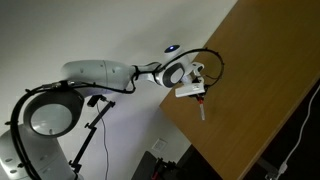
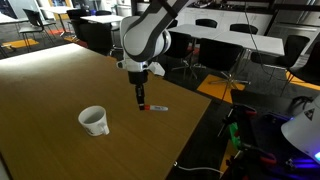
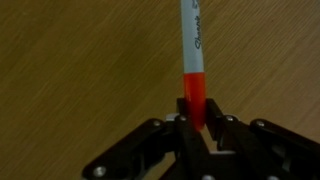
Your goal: Take the marker out of the cup and put it on the table
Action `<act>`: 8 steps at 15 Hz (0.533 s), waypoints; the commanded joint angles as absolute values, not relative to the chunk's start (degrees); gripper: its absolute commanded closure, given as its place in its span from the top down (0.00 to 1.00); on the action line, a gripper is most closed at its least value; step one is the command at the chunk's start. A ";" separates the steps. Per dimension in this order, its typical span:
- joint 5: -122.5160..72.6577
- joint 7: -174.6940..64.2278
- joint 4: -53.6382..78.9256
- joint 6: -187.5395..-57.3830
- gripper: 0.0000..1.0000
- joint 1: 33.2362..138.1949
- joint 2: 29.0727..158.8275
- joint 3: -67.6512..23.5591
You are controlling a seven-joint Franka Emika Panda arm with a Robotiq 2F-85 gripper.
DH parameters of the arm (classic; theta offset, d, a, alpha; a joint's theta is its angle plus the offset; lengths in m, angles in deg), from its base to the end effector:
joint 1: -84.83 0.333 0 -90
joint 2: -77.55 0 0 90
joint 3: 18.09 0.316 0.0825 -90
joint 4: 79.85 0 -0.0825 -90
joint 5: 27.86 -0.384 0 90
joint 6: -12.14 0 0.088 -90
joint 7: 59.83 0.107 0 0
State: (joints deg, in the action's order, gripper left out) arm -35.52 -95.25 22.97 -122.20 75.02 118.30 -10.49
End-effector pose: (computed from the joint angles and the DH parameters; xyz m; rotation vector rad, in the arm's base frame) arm 0.6336 -0.0262 0.1426 -2.8456 -0.6562 0.1358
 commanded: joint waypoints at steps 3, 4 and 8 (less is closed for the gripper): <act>-33.79 -91.14 16.18 -116.20 0.62 76.18 121.22 -11.40; -33.64 -90.75 15.93 -115.75 0.68 76.29 120.95 -11.53; -32.36 -86.95 20.15 -116.06 0.98 76.93 114.69 -12.08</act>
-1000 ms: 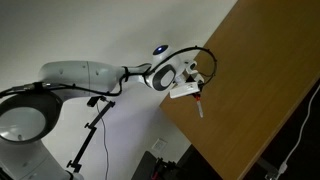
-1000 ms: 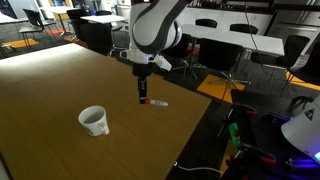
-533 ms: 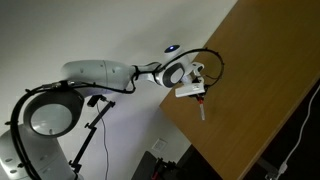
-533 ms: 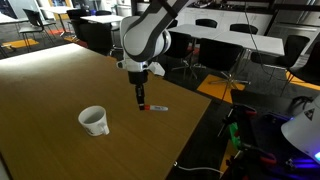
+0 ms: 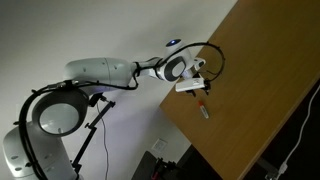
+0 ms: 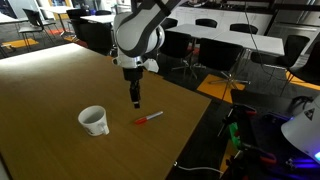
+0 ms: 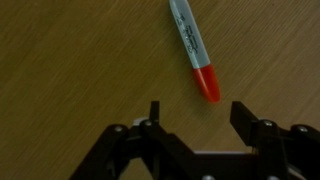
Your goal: Take the marker out of the cup and put it on the table
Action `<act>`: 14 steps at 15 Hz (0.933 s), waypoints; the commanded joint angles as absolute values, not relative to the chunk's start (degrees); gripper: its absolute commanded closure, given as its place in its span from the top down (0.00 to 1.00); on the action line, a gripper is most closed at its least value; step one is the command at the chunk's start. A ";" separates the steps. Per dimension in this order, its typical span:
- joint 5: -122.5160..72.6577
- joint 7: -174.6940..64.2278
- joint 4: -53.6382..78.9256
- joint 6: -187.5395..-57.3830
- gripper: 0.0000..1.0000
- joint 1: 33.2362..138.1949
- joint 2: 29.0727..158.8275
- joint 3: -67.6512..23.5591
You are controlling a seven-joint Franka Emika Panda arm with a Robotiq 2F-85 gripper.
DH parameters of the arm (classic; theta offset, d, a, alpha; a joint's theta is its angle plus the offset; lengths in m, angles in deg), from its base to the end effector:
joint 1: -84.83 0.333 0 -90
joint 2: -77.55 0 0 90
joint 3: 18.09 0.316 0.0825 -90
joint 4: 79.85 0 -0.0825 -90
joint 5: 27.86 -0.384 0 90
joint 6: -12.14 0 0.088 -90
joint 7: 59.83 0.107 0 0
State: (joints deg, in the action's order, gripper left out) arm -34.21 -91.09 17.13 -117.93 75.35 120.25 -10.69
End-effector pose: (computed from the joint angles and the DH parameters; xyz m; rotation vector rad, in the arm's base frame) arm 0.6558 -0.0276 0.1535 -2.8691 -0.5876 0.1598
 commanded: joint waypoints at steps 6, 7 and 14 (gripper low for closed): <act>-30.73 -83.03 28.88 -117.51 1.00 78.42 101.71 -12.67; -30.59 -82.49 29.61 -117.29 1.00 78.81 100.23 -12.86; -31.21 -83.43 29.89 -117.00 1.00 79.57 98.35 -12.92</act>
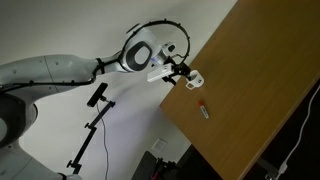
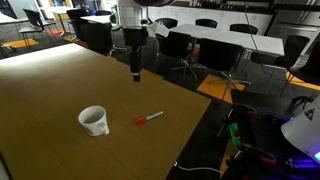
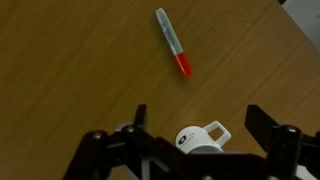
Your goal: Take the marker out of the cup and put it on the table
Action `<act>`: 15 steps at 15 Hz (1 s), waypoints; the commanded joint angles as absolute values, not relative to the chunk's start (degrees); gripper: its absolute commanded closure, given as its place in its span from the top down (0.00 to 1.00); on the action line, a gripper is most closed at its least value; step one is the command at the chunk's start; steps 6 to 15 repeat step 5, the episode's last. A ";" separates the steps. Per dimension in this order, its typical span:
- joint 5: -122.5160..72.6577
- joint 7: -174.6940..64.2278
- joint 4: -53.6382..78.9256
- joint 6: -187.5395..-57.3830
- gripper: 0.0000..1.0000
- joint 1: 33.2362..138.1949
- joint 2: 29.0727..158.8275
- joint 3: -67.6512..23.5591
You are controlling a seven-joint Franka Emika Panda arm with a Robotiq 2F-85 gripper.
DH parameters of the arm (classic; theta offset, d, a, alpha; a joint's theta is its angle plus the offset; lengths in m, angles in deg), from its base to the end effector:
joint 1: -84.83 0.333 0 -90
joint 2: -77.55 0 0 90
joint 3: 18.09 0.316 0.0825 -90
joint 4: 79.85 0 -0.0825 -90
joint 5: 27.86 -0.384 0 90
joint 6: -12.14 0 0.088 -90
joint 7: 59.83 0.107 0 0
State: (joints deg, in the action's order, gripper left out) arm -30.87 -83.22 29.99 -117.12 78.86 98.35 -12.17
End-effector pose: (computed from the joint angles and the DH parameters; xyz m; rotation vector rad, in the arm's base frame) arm 0.6199 -0.0022 0.3037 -3.0101 -0.5592 0.0100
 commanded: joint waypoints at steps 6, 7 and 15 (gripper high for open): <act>-31.10 -83.28 30.57 -117.00 1.00 79.82 97.90 -13.10; -31.10 -83.28 30.57 -117.00 1.00 79.82 97.90 -13.10; -31.10 -83.28 30.57 -117.00 1.00 79.82 97.90 -13.10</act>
